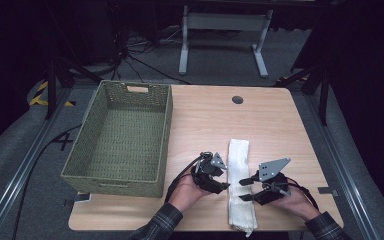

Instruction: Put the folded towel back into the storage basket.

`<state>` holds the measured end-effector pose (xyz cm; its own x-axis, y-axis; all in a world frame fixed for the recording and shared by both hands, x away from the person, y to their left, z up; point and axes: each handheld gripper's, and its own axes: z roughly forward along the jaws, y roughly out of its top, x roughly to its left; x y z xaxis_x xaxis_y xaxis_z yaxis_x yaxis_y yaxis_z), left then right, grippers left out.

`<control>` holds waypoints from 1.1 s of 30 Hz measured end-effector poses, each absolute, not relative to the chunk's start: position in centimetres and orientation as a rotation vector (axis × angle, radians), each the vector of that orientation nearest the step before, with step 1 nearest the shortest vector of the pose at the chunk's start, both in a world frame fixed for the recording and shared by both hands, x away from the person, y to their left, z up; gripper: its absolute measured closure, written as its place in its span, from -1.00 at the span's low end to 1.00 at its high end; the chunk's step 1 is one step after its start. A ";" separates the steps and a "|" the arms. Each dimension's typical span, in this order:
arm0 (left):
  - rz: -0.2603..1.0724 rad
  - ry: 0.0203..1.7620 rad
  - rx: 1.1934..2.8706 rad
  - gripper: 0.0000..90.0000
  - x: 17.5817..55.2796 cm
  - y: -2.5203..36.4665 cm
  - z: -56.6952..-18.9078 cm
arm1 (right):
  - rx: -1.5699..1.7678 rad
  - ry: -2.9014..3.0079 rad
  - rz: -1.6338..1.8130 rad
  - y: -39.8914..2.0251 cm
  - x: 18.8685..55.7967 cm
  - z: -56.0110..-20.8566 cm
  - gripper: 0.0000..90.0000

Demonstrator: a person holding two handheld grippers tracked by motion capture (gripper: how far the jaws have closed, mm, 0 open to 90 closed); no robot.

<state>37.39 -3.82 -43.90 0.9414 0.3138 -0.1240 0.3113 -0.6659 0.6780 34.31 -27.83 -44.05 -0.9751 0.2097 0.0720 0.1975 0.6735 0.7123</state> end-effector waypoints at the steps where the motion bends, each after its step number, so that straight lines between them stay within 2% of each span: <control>1: 0.010 0.441 2.339 0.09 37.5 -3.8 -43.9 | 0.333 2.864 1.195 -27.6 34.2 -44.2 -0.05; 10: 0.007 0.445 2.344 0.09 37.6 -3.5 -43.9 | 0.258 2.910 1.104 -26.6 33.8 -45.7 -0.33; 15: 0.008 0.446 2.347 0.09 37.7 -3.5 -44.0 | 0.243 2.861 1.082 -26.4 33.0 -45.9 -0.30; 16: 0.004 0.448 2.351 0.08 37.7 -3.5 -44.1 | 0.252 2.857 1.093 -26.5 32.9 -45.9 -0.10; 19: 0.006 0.450 2.351 0.08 37.8 -3.6 -44.1 | 0.218 2.868 1.127 -26.6 32.5 -45.9 0.26; 24: 0.015 0.457 2.334 0.08 38.4 -3.8 -43.7 | 0.191 2.907 1.172 -26.7 32.5 -45.9 0.72; 28: 0.033 0.436 2.327 0.06 39.3 -4.2 -43.3 | 0.183 2.923 1.183 -26.7 32.6 -46.0 0.79; 33: 0.051 0.402 2.328 -0.06 40.7 -5.0 -43.3 | 0.162 2.946 1.181 -26.7 32.5 -45.9 0.82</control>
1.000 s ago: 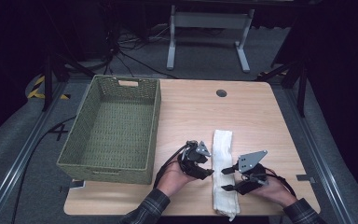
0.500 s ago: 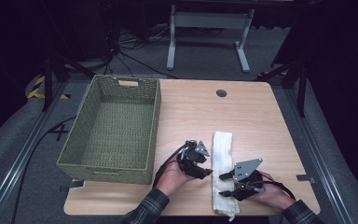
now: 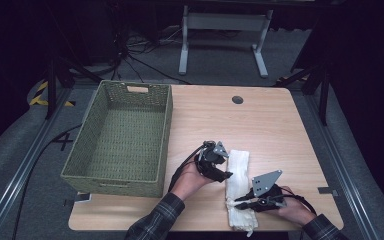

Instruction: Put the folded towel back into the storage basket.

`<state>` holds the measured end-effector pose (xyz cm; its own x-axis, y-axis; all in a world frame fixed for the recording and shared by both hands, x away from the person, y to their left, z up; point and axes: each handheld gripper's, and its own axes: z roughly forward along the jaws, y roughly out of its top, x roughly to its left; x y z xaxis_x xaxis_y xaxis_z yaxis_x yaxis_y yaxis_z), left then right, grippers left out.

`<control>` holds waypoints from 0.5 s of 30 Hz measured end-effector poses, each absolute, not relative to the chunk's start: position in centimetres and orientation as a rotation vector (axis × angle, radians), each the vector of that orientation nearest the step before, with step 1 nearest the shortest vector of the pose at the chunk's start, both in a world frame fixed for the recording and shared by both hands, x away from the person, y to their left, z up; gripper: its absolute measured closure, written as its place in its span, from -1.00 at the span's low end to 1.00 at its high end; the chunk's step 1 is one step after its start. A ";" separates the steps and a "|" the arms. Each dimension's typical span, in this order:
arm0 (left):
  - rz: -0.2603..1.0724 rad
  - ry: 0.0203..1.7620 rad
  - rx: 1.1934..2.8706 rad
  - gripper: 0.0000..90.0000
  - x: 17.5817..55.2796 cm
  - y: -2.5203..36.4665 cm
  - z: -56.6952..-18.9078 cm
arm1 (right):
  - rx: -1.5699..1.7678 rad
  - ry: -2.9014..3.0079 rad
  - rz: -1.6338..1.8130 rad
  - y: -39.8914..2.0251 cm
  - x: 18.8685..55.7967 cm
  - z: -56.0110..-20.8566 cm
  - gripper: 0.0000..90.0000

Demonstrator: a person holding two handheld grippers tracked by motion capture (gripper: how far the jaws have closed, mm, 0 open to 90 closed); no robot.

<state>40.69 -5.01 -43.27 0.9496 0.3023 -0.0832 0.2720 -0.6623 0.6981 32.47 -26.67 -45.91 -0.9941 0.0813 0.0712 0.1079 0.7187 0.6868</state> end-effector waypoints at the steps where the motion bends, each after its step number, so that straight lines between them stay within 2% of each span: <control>1: 0.050 0.397 2.321 -0.08 41.0 -5.3 -43.2 | -0.145 -2.874 -1.149 -26.6 32.4 -45.9 0.82; 7: 0.064 0.360 2.329 -0.25 42.6 -6.1 -43.1 | -0.063 -2.836 -1.117 -26.2 32.0 -45.8 0.83; 15: 0.051 0.291 2.340 -0.34 44.0 -7.9 -43.6 | -0.007 -2.796 -1.094 -25.8 31.5 -45.7 0.83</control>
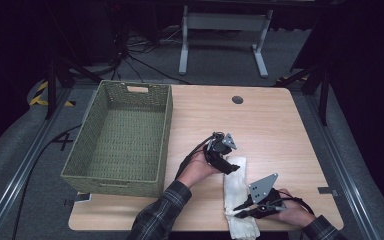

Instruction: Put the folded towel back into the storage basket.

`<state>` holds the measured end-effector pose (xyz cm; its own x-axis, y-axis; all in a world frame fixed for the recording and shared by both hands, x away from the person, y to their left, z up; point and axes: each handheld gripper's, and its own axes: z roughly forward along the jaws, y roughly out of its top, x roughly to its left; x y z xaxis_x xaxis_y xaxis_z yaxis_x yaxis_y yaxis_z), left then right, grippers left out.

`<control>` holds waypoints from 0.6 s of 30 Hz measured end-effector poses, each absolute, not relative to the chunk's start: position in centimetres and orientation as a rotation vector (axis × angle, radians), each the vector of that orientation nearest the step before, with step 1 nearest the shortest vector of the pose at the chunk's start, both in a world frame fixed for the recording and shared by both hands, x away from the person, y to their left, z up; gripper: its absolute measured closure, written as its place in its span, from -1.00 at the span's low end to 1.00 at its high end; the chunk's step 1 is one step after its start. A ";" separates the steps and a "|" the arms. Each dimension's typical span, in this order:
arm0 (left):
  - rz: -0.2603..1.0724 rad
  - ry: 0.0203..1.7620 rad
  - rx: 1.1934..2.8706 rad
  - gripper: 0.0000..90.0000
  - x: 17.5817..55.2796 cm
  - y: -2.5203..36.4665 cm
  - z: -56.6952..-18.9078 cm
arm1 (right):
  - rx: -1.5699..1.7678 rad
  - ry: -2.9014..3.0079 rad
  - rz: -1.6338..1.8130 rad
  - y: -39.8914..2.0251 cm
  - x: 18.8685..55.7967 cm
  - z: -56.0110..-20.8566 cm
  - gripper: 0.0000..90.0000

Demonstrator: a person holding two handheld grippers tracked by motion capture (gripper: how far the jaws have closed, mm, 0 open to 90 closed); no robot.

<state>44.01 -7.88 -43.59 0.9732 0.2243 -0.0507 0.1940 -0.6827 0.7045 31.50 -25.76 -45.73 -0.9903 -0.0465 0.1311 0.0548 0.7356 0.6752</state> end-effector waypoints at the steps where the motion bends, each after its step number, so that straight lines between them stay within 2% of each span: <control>1: 0.051 0.291 2.340 -0.35 44.0 -7.9 -43.6 | -0.007 -2.796 -1.094 -25.8 31.5 -45.7 0.83; 8: 0.020 0.276 2.354 -0.39 44.8 -9.1 -45.1 | 0.007 -2.792 -1.094 -25.8 31.5 -45.7 0.83; 12: -0.008 0.258 2.394 -0.30 44.7 -9.3 -45.7 | 0.003 -2.789 -1.092 -25.9 31.5 -45.6 0.83; 16: 0.001 0.230 2.417 -0.14 44.5 -9.3 -45.8 | 0.005 -2.789 -1.092 -25.9 31.6 -45.6 0.83; 18: -0.011 0.221 2.424 0.06 44.3 -9.2 -45.6 | -0.001 -2.784 -1.093 -25.9 31.6 -45.6 0.83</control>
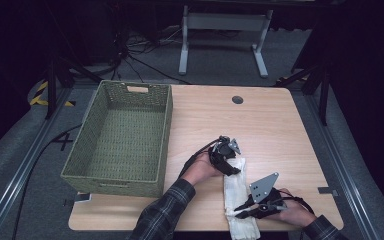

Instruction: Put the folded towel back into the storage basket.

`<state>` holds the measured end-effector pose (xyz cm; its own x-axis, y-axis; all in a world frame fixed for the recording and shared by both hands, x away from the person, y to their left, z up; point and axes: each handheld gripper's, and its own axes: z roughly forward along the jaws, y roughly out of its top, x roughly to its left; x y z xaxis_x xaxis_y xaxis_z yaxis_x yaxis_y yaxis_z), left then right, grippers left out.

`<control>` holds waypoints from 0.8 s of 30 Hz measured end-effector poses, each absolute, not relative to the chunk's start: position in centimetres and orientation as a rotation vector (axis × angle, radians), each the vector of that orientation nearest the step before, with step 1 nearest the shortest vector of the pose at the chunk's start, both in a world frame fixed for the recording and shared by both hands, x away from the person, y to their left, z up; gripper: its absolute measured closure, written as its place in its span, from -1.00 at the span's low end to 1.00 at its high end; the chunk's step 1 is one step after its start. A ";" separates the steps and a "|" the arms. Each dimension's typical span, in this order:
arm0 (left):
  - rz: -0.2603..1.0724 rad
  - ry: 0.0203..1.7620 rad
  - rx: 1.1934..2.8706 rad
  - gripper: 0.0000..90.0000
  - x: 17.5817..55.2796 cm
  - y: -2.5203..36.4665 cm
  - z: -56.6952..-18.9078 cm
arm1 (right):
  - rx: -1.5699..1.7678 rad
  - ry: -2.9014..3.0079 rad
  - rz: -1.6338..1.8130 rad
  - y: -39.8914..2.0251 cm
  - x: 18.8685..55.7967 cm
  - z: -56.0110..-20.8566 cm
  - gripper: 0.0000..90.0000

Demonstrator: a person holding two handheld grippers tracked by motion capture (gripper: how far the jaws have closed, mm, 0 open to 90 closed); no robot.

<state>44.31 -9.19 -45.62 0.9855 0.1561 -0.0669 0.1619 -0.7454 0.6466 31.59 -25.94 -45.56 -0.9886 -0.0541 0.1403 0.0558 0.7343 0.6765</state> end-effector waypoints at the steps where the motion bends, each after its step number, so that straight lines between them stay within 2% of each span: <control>1: -0.015 0.215 2.430 0.15 44.2 -9.2 -45.5 | -0.008 -2.787 -1.097 -26.0 31.7 -45.5 0.83; 2: -0.022 0.212 2.431 0.31 44.2 -9.1 -45.5 | -0.016 -2.792 -1.098 -26.1 31.7 -45.5 0.83; 5: -0.049 0.197 2.431 0.61 44.0 -9.1 -45.4 | -0.027 -2.787 -1.114 -26.3 31.9 -45.3 0.83; 8: -0.028 0.185 2.447 0.74 43.9 -9.1 -45.2 | -0.041 -2.788 -1.138 -26.5 32.1 -45.1 0.83; 15: -0.031 0.196 2.414 0.78 43.7 -8.6 -44.3 | -0.073 -2.782 -1.188 -26.9 32.5 -44.4 0.83; 24: -0.010 0.183 2.363 0.79 43.3 -7.7 -41.4 | -0.098 -2.798 -1.250 -27.0 33.8 -42.7 0.83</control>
<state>43.29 -7.73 -41.41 0.9897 0.1291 -0.0612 0.1352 -0.7068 0.6944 33.82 -26.98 -42.69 -0.9951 0.0273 0.0952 0.0891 0.6660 0.7406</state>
